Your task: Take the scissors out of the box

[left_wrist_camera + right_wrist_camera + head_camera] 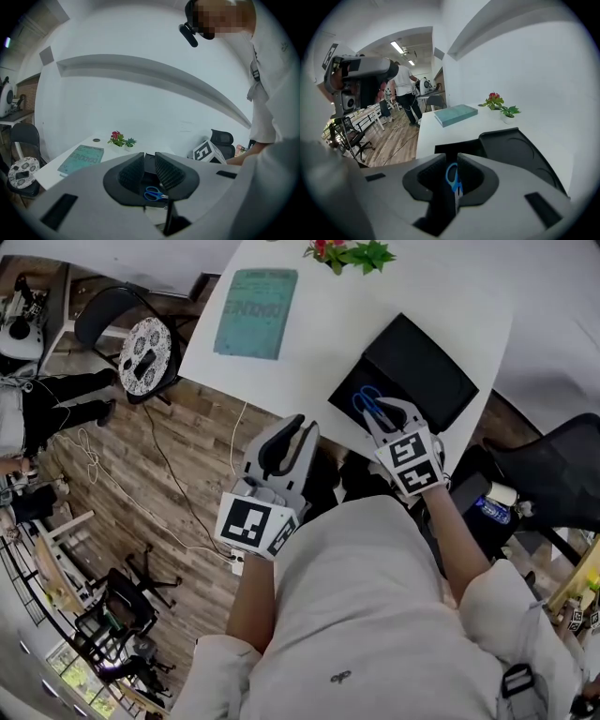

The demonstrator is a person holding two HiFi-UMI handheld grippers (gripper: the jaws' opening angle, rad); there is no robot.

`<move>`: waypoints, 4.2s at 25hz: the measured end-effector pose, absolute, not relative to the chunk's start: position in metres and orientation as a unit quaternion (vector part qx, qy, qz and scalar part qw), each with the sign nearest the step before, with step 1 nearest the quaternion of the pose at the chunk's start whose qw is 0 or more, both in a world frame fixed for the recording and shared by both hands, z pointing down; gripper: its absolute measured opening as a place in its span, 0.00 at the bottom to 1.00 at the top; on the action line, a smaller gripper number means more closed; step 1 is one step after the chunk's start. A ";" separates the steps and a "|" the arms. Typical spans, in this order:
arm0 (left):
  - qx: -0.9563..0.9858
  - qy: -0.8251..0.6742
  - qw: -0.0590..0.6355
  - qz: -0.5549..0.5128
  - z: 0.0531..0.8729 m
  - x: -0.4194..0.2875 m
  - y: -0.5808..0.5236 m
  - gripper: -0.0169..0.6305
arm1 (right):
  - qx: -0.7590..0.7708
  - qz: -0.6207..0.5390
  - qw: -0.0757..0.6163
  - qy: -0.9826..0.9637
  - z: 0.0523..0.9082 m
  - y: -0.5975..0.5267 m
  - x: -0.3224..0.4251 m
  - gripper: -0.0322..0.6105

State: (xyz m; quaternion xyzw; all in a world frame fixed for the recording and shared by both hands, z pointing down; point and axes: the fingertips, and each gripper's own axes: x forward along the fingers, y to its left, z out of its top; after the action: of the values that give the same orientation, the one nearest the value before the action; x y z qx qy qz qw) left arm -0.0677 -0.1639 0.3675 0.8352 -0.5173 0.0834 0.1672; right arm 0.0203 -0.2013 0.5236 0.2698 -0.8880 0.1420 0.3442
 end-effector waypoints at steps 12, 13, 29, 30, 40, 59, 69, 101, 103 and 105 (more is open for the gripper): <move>0.836 -0.510 0.186 0.087 0.382 -0.079 -0.168 0.15 | 0.273 0.144 0.396 -0.865 0.566 -0.217 0.015 0.18; 0.836 -0.508 0.187 0.088 0.383 -0.081 -0.169 0.15 | 0.273 0.145 0.399 -0.863 0.569 -0.219 0.015 0.18; 0.846 -0.486 0.196 0.094 0.396 -0.094 -0.188 0.15 | 0.268 0.148 0.455 -0.836 0.612 -0.226 0.010 0.19; 0.846 -0.486 0.197 0.094 0.397 -0.095 -0.187 0.15 | 0.266 0.149 0.456 -0.836 0.614 -0.225 0.010 0.19; 0.843 -0.490 0.201 0.092 0.398 -0.103 -0.189 0.15 | 0.261 0.153 0.469 -0.830 0.622 -0.225 0.010 0.20; 0.841 -0.497 0.192 0.091 0.393 -0.100 -0.185 0.15 | 0.264 0.134 0.443 -0.846 0.604 -0.225 0.010 0.18; 0.845 -0.496 0.178 0.088 0.384 -0.082 -0.181 0.15 | 0.270 0.125 0.410 -0.862 0.570 -0.222 0.018 0.18; 0.843 -0.494 0.178 0.115 0.385 -0.043 -0.159 0.14 | 0.316 0.138 0.290 -0.893 0.502 -0.211 0.068 0.18; 0.846 -0.488 0.181 0.117 0.388 -0.040 -0.156 0.14 | 0.323 0.137 0.282 -0.893 0.496 -0.209 0.069 0.18; 0.848 -0.483 0.183 0.118 0.391 -0.037 -0.153 0.15 | 0.331 0.133 0.271 -0.894 0.487 -0.208 0.070 0.18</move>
State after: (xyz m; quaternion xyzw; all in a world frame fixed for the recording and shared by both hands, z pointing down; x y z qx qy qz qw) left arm -0.0371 -0.1530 0.3907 0.8481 -0.4829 0.1183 0.1833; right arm 0.0703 -0.2081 0.4875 0.3310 -0.8941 0.1331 0.2709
